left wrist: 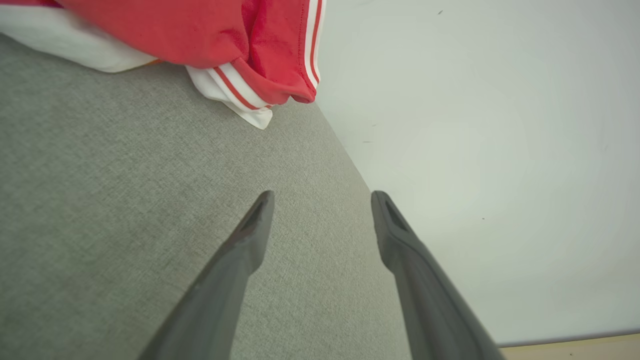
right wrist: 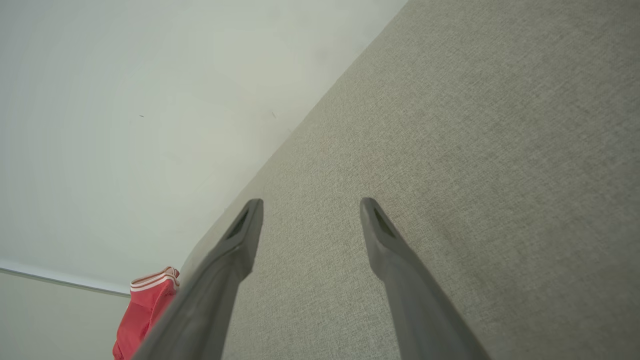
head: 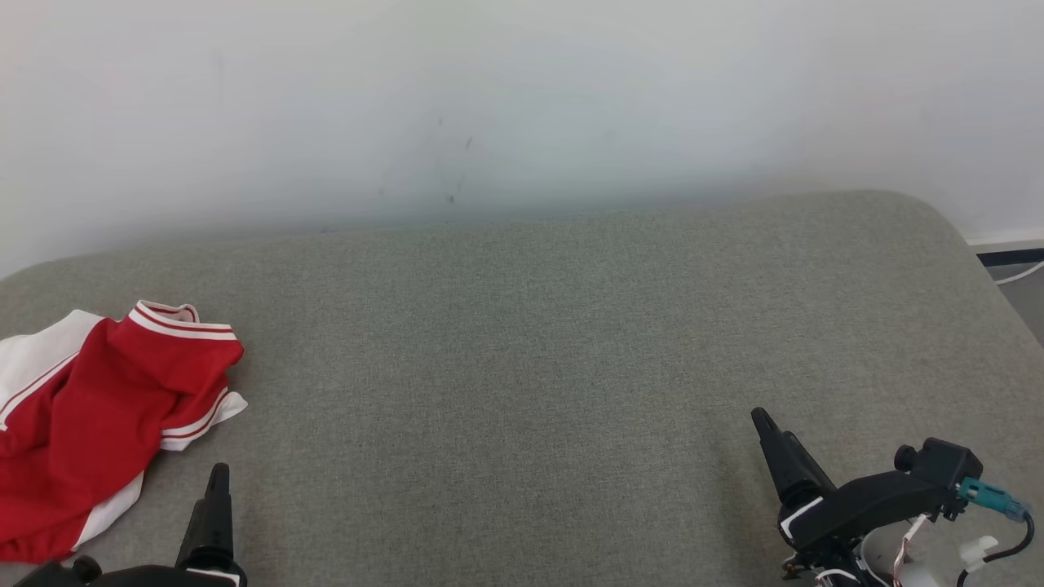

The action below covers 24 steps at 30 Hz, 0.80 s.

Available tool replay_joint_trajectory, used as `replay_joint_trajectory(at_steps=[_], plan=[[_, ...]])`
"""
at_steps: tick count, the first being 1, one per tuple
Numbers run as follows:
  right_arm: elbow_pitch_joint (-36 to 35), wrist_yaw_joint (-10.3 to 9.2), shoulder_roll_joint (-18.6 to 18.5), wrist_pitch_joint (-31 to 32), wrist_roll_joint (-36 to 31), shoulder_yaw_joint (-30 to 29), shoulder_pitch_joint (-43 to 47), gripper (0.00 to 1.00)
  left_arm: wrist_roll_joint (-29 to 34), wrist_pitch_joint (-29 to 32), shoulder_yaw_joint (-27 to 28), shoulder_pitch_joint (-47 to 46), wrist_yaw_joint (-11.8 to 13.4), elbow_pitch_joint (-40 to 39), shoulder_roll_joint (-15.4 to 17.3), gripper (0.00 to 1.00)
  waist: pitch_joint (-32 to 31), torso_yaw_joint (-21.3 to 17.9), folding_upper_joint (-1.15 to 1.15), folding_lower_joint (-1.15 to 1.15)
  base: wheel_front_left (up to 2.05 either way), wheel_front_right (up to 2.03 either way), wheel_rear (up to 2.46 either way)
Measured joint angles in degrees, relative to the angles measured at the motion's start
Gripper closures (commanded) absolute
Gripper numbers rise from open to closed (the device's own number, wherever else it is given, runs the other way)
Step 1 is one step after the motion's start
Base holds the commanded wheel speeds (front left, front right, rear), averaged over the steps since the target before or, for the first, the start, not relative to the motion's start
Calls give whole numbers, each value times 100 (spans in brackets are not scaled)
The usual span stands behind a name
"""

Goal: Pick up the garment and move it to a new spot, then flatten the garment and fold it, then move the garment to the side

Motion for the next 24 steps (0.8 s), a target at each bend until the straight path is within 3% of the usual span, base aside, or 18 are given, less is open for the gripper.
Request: replay_joint_trajectory(at_steps=[24], plan=[[-91, -345, -304, -93, -2057, 391, -182, 0, 2281, -113, 176, 36, 334, -379, -30, 0, -41, -8, 0, 0, 0, 0, 0]])
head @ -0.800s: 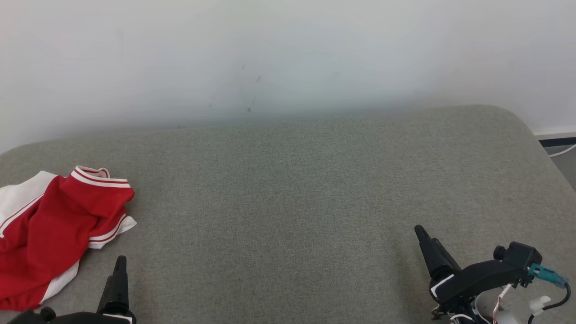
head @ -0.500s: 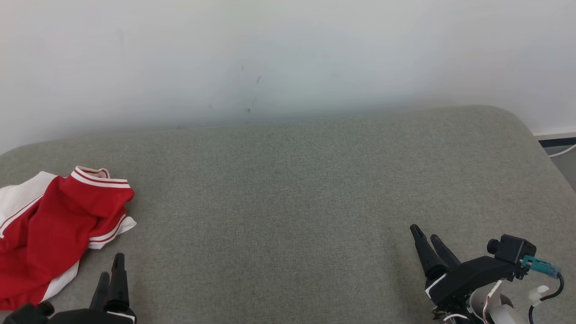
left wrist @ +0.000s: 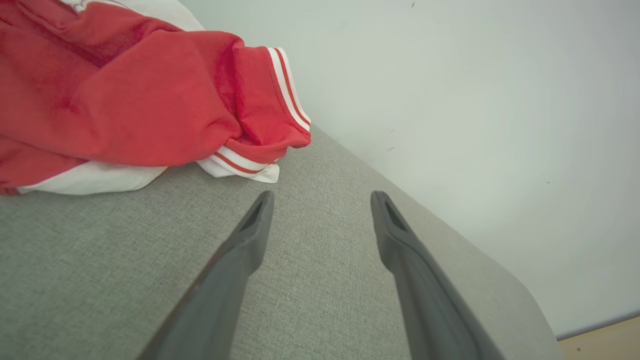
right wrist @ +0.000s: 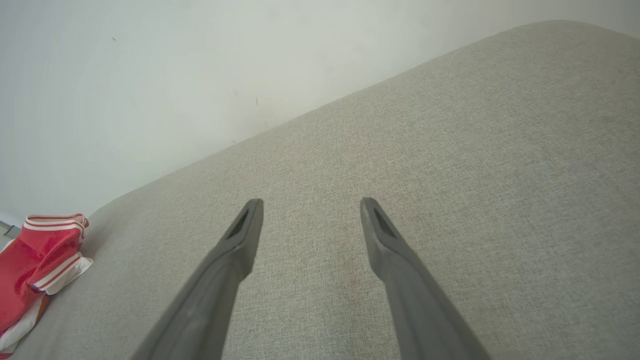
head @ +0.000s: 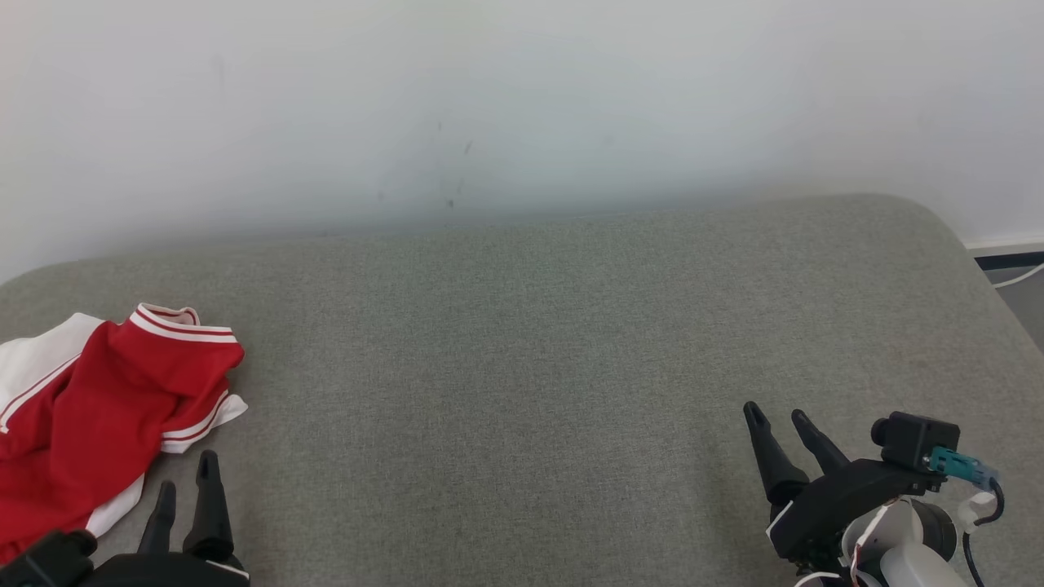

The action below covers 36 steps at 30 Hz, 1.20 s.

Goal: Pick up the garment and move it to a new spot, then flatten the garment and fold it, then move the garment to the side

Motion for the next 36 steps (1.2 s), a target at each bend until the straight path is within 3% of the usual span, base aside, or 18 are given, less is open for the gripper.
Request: replay_joint_trajectory(at_steps=[36], plan=[[-725, -463, -490, 403, -2776, 534, -90, 0, 3042, 681, -597, 244, 369, -1032, 536, 0, -72, -18, 0, 0, 0, 0, 0]])
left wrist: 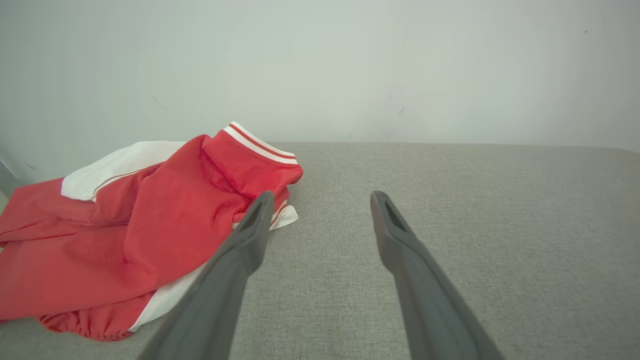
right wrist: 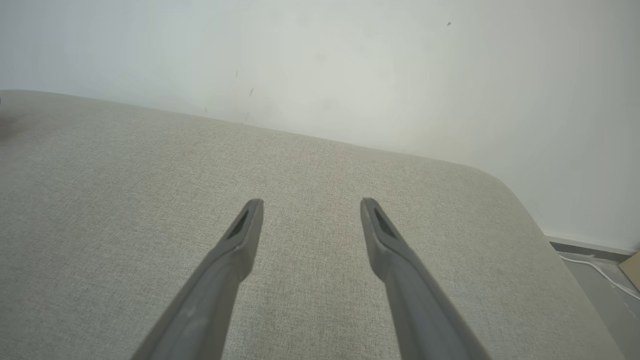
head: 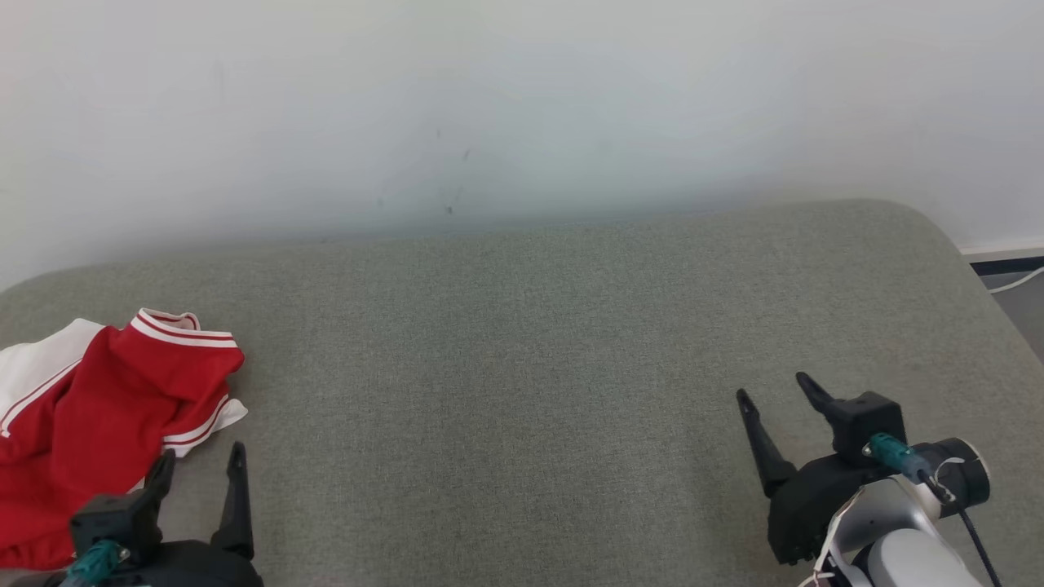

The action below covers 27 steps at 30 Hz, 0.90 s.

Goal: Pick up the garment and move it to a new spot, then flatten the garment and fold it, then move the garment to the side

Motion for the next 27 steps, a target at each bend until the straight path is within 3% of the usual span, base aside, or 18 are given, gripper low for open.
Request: replay_joint_trajectory(at_steps=[13, 27], plan=[[-254, -1, -19, -126, 52, -660, 147, 0, -24, 121, 379, 167, 52, -232, 3, 0, 21, 0, 0, 0, 0, 0, 0], [-447, -1, -62, -142, 93, -670, 413, 0, -9, 344, 338, 339, 52, -385, 5, 0, 52, 21, 0, 0, 0, 0, 0]])
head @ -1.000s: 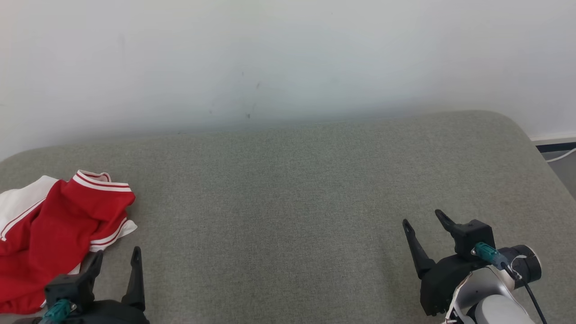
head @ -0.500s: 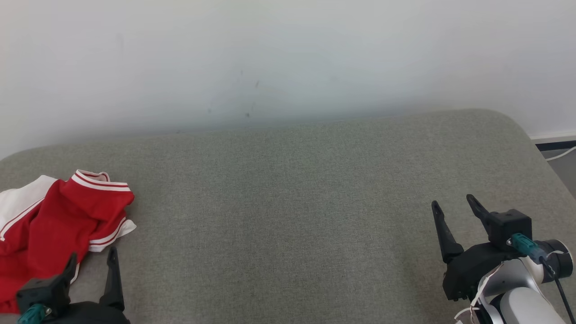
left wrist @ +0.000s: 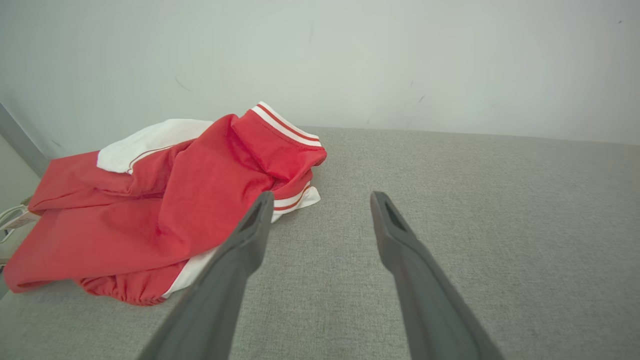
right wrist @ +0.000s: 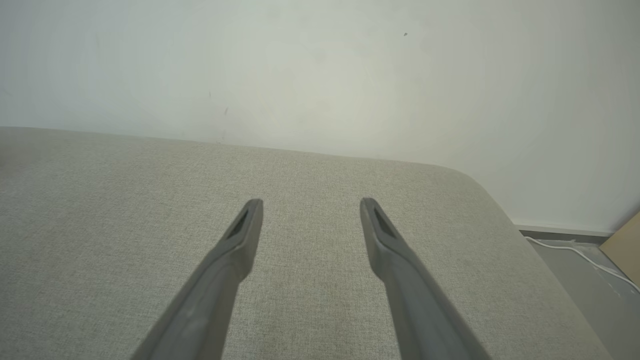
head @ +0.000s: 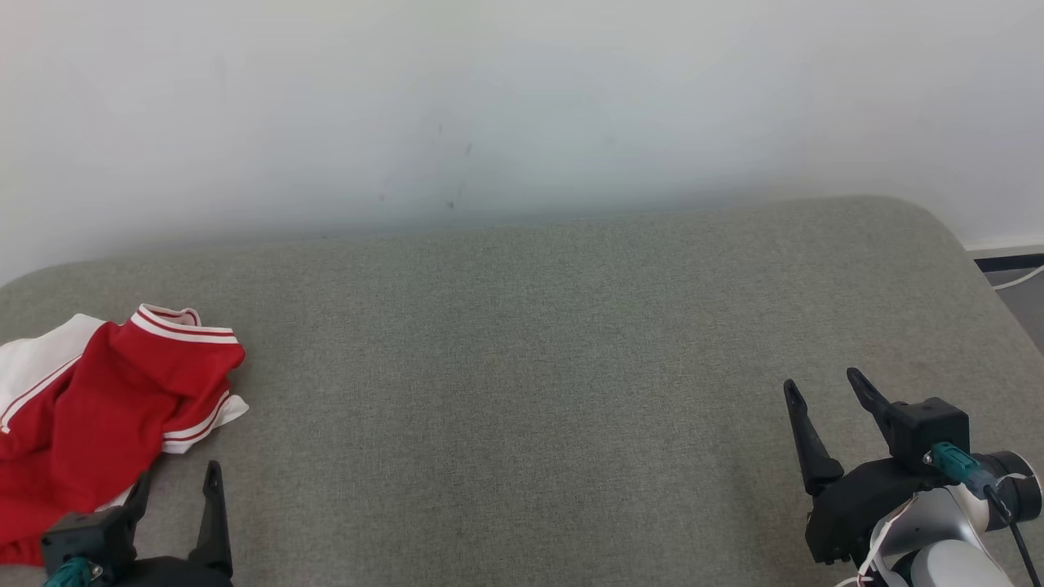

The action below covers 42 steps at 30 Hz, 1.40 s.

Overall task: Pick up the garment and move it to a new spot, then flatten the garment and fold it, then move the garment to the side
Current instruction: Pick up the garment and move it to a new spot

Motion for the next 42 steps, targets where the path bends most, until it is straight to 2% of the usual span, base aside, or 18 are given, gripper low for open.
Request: replay_joint_trajectory(at_steps=[9, 17, 26, 35, 42], plan=[[-113, 0, -24, 42, 0, -174, 119, 0, 11, 136, -112, -15, -1, -77, -1, 0, 39, 121, 0, 0, 0, 0, 0], [-153, 0, -30, 52, 2, -194, 163, 0, 13, 209, -124, -92, 0, -87, -49, 0, 44, 462, 0, 0, 0, 0, 0], [-136, 10, -14, 94, 42, -93, 162, 0, 64, 226, -41, -109, 7, -103, -133, 0, 8, 1007, 0, 0, 0, 0, 0], [-18, 109, 124, 144, 97, 64, 152, 0, 125, 225, 47, -15, 52, -197, -188, 0, -56, 1728, 0, 0, 0, 0, 0], [-8, 109, 141, 144, 103, 55, 170, 0, 130, 250, -74, -21, 44, -197, -207, 0, -102, 2306, 0, 0, 0, 0, 0]])
